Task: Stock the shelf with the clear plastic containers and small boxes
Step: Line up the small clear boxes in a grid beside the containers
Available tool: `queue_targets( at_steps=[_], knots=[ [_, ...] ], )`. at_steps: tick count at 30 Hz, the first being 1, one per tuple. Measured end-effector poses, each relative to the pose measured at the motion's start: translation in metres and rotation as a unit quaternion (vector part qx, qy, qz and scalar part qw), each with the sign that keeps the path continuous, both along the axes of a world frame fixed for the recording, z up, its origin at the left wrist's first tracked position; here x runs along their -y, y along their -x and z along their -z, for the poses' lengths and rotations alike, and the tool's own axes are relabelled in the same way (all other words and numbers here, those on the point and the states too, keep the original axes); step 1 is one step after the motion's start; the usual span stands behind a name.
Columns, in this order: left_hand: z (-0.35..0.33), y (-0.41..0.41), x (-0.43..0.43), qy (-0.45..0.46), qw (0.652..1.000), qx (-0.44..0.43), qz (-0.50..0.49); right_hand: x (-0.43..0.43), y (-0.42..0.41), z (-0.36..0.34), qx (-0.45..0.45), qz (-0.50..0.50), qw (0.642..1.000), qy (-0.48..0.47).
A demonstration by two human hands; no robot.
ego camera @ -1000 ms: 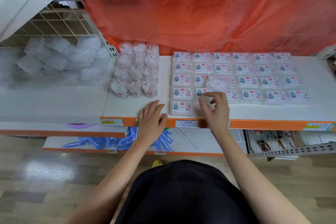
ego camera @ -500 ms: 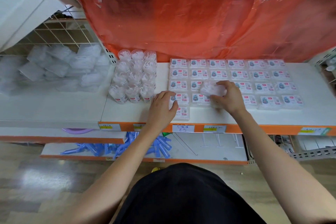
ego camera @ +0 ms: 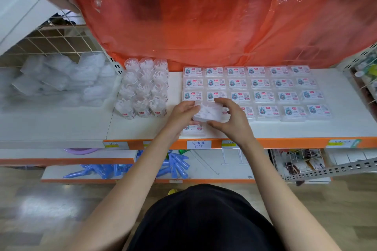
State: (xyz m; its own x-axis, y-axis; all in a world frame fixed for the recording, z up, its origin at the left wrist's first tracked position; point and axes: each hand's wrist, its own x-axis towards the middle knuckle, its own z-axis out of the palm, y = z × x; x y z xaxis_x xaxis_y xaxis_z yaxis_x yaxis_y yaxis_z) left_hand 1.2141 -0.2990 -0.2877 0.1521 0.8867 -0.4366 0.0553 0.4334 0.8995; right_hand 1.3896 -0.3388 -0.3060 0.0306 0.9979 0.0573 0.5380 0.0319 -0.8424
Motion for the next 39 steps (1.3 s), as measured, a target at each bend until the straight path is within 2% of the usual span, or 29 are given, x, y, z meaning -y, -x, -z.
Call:
queue_targets(
  at_steps=[2,4,7,9,14,21,26,29,34,39],
  knots=[
    [0.002,0.003,0.002,-0.003,1.0,0.001,-0.008,0.005,0.006,0.003,-0.029,0.011,1.0,0.002],
    [0.004,0.007,0.004,-0.001,1.0,0.005,-0.018,0.007,0.01,0.004,-0.1,0.045,0.994,0.025],
    [0.005,0.009,0.006,-0.003,0.999,0.031,-0.028,0.007,0.014,0.0,-0.275,0.133,0.947,0.102],
    [0.007,0.01,0.007,-0.008,0.999,0.027,-0.031,0.006,0.013,0.0,-0.324,0.143,0.923,0.15],
    [0.008,0.008,0.011,-0.015,0.999,0.009,-0.037,0.007,0.017,0.004,-0.344,0.128,0.916,0.162],
    [0.0,0.015,0.009,0.094,0.995,0.011,-0.029,0.01,0.012,0.001,-0.347,0.074,0.93,0.098],
    [-0.003,0.014,0.006,0.121,0.991,0.057,-0.026,0.011,0.01,0.005,-0.299,0.021,0.953,0.054],
    [-0.003,0.011,0.004,0.127,0.986,0.092,-0.05,0.013,0.012,0.006,-0.293,0.036,0.954,0.055],
    [-0.003,0.015,0.004,0.073,0.989,0.12,-0.054,0.017,0.01,0.008,-0.332,0.036,0.939,0.081],
    [-0.004,0.018,0.011,0.004,0.995,0.103,0.004,0.009,0.015,0.003,-0.384,0.111,0.907,0.135]
  ],
)
